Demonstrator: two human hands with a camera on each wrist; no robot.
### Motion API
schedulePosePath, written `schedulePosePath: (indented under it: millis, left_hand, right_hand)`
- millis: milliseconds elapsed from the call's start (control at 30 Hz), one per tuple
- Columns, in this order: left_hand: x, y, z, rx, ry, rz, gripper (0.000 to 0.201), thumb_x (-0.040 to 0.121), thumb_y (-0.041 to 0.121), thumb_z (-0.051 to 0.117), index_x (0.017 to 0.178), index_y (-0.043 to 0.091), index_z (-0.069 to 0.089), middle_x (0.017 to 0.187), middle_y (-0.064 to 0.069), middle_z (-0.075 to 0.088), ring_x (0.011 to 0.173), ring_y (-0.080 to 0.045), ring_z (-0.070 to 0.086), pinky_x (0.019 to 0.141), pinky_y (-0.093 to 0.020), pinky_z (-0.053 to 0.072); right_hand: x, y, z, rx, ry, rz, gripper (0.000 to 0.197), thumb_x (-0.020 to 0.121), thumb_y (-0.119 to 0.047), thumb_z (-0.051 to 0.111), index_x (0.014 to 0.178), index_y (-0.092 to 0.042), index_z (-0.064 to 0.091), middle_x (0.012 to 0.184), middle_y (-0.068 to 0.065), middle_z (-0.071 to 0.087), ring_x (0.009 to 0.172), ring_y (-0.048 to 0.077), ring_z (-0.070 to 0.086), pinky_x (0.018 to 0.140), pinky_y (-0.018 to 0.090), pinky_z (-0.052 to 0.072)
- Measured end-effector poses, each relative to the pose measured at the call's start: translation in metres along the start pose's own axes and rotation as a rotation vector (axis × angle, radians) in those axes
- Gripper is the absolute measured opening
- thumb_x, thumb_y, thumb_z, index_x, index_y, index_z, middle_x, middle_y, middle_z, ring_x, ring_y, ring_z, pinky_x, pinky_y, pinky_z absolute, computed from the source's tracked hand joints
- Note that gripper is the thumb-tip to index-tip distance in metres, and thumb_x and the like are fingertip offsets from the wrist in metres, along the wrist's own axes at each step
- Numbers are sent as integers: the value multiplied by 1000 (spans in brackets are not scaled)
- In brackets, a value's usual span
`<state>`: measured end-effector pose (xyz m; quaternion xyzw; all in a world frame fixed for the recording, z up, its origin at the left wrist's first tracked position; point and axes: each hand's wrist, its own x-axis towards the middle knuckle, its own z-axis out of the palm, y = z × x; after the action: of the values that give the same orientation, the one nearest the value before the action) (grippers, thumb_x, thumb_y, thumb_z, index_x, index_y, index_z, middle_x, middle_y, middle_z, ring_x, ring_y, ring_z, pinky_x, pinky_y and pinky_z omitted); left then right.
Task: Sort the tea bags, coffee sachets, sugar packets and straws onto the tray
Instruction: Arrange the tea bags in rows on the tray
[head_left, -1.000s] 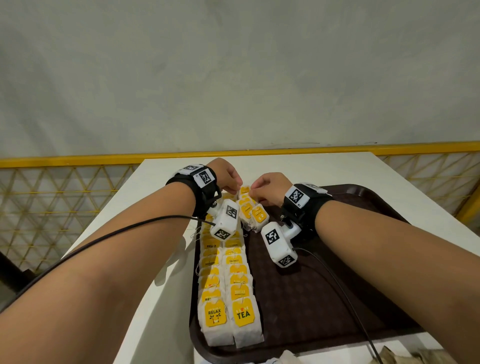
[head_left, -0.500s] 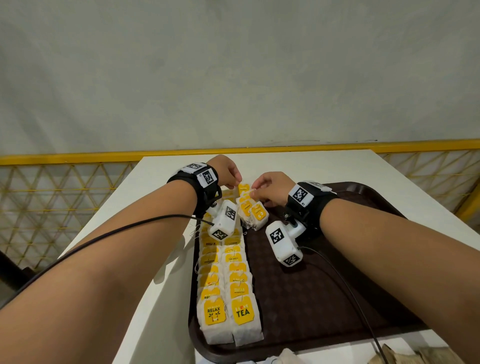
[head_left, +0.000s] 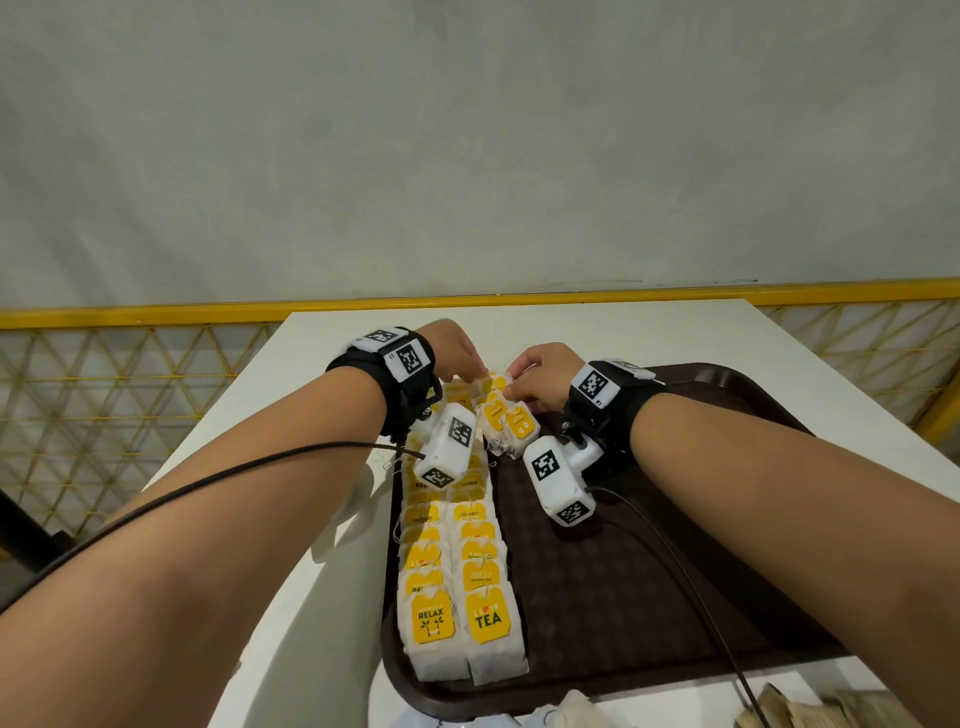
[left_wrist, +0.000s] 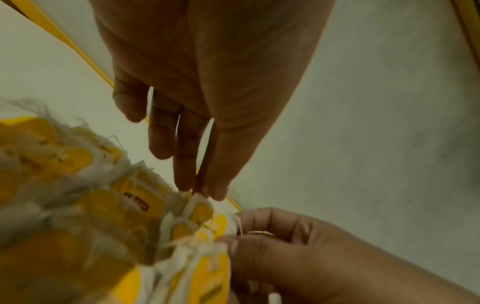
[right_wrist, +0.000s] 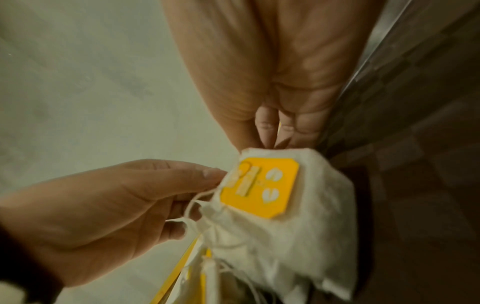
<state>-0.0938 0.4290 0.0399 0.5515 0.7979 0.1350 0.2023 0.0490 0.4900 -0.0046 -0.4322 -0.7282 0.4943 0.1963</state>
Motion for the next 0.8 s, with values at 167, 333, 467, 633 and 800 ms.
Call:
schedulePosePath:
  millis: [167, 333, 467, 633, 800]
  left_hand:
    - [5, 4, 12, 139, -9, 9, 32, 87, 28, 67, 110, 7, 70, 114, -8, 67, 106, -21, 60, 83, -27, 44]
    - [8, 6, 10, 154, -9, 21, 28, 89, 22, 64, 111, 6, 69, 117, -9, 66, 109, -23, 59, 83, -26, 42]
    - [10, 4, 10, 171, -3, 5, 26, 88, 22, 66, 108, 6, 71, 113, -9, 68, 101, -22, 61, 82, -27, 45]
    - [9, 2, 17, 213, 21, -3, 26, 88, 27, 66, 104, 7, 72, 109, -7, 69, 95, -21, 61, 80, -30, 48]
    - [4, 3, 9, 177, 76, 14, 31, 90, 31, 62, 103, 5, 70, 110, -9, 65, 99, -22, 58, 79, -29, 43]
  right_hand:
    - [-3, 0, 1, -85, 22, 6, 15, 76, -4, 75, 77, -13, 63, 82, 10, 67, 68, 20, 61, 63, 29, 54]
    - [-9, 1, -4, 57, 13, 39, 16, 83, -6, 72, 76, -10, 57, 78, 11, 63, 67, 20, 60, 64, 31, 55]
    - [-16, -1, -6, -61, -106, 36, 18, 82, -19, 74, 79, -13, 57, 78, 5, 61, 68, 15, 58, 59, 26, 52]
    - [-17, 1, -6, -161, -138, -7, 22, 73, -6, 79, 78, -16, 60, 75, 2, 59, 63, 14, 54, 52, 24, 47]
    - [-17, 3, -11, -115, -105, 35, 20, 77, -2, 76, 80, -14, 60, 73, 6, 62, 63, 18, 59, 59, 29, 51]
